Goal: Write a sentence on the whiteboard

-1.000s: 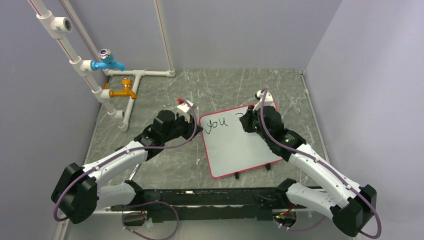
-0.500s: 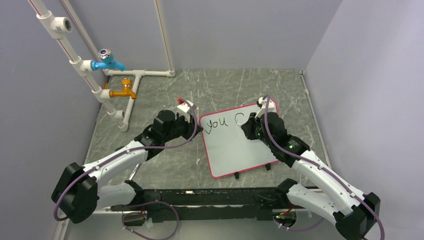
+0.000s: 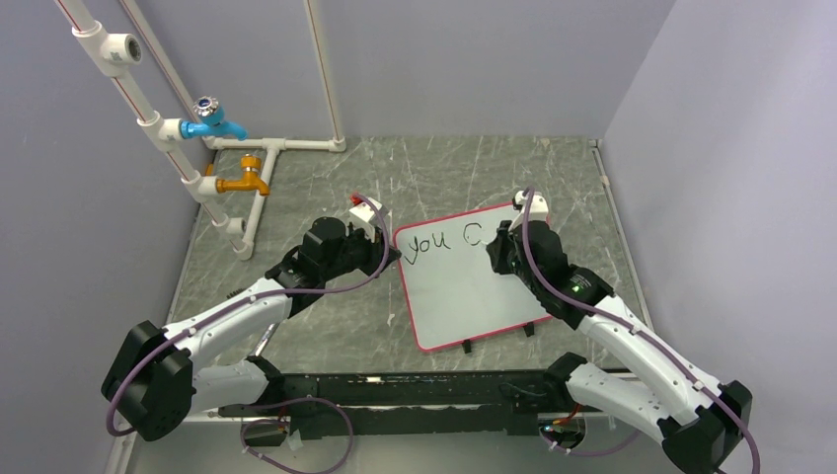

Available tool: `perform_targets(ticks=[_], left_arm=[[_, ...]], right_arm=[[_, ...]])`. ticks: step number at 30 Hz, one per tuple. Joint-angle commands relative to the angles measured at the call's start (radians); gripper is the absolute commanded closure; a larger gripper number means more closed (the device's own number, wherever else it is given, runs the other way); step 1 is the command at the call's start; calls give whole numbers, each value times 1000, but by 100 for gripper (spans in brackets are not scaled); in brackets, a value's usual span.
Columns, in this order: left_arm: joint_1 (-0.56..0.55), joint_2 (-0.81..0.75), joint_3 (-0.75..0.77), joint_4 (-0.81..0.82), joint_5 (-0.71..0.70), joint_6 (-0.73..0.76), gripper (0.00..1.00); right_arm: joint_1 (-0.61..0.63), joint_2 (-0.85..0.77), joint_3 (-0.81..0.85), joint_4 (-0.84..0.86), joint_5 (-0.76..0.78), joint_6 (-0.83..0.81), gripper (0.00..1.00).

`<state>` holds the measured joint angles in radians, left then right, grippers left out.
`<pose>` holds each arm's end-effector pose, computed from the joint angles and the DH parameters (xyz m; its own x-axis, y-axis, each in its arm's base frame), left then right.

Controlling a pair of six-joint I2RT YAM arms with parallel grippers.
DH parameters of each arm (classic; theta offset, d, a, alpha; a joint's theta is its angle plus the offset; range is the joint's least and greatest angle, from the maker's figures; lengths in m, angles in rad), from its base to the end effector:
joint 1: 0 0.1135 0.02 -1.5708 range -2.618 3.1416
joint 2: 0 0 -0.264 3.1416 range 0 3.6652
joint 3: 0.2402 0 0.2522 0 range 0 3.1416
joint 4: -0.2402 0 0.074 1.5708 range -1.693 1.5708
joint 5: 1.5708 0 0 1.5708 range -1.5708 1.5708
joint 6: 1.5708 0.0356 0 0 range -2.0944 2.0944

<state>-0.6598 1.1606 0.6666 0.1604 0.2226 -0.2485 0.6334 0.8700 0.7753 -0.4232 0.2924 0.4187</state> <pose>0.2019 -0.1665 0.2567 -0.4383 0.0365 -0.8981 0.6756 0.6724 -0.3025 0.1618 0.1061 0.2983 -0.5129 0.1064 -0.8518 -0.1711 0.9597 0.2229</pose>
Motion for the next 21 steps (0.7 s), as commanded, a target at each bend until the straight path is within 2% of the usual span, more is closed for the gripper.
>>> perform_targets(ticks=[1, 13, 21], left_arm=[[-3, -12, 5, 68, 35, 33, 100], [-3, -13, 2, 71, 30, 33, 100], [-4, -18, 1, 67, 29, 35, 100]], right_arm=[[-3, 18, 63, -10, 79, -37, 100], [-4, -36, 121, -43, 105, -47, 100], [-24, 14, 117, -16, 125, -62, 100]])
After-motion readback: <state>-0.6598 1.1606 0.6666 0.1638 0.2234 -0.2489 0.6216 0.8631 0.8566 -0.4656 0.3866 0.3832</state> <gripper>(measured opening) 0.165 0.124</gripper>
